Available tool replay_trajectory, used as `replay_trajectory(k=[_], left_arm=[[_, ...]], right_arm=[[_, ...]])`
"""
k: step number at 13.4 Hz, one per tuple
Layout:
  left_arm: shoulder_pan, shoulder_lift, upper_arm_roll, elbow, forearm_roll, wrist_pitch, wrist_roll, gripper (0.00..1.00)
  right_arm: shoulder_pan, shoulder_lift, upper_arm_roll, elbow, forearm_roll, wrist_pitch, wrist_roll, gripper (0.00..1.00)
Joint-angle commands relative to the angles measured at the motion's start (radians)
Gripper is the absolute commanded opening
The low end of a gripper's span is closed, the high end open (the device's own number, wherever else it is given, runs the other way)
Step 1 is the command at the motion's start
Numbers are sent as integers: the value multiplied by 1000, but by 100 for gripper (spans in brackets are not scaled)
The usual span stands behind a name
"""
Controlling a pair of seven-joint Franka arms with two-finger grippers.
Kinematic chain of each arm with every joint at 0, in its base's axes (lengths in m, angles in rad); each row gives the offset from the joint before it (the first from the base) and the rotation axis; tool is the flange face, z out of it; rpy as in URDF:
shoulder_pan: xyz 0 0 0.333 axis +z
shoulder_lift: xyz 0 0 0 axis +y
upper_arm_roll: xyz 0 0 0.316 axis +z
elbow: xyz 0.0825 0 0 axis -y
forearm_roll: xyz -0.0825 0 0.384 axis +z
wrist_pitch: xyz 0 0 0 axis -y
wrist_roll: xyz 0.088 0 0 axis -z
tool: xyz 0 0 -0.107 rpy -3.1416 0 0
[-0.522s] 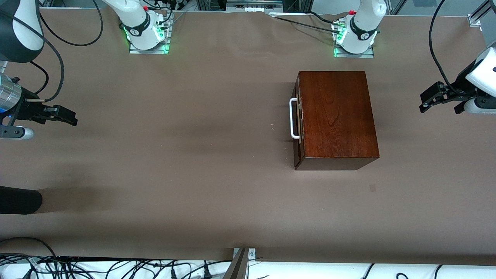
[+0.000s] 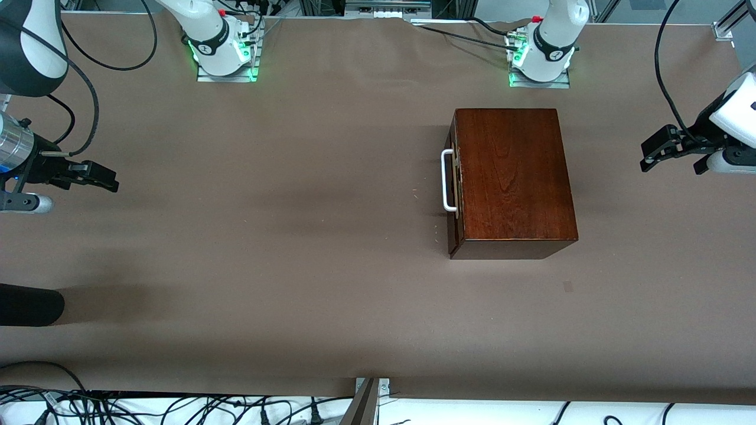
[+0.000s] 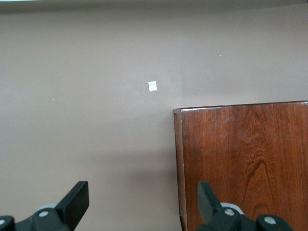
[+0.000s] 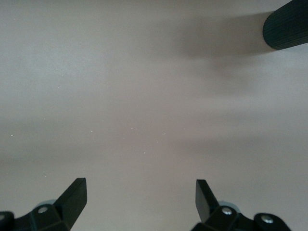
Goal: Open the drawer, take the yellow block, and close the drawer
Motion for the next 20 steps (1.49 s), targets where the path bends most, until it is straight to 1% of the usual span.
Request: replay_trajectory(k=[1,15,20], left_arm=[[8,11,-5,27,21,-1,8,100],[4,14,-6,27,21,2,6,100],[-5,31,-6,28,19,7,17,100]], right_arm=[[3,8,2,18,-8,-1,18,100],[3,14,2,18,-8,0,18,100],[1,14,2,18,-7,0,13,100]])
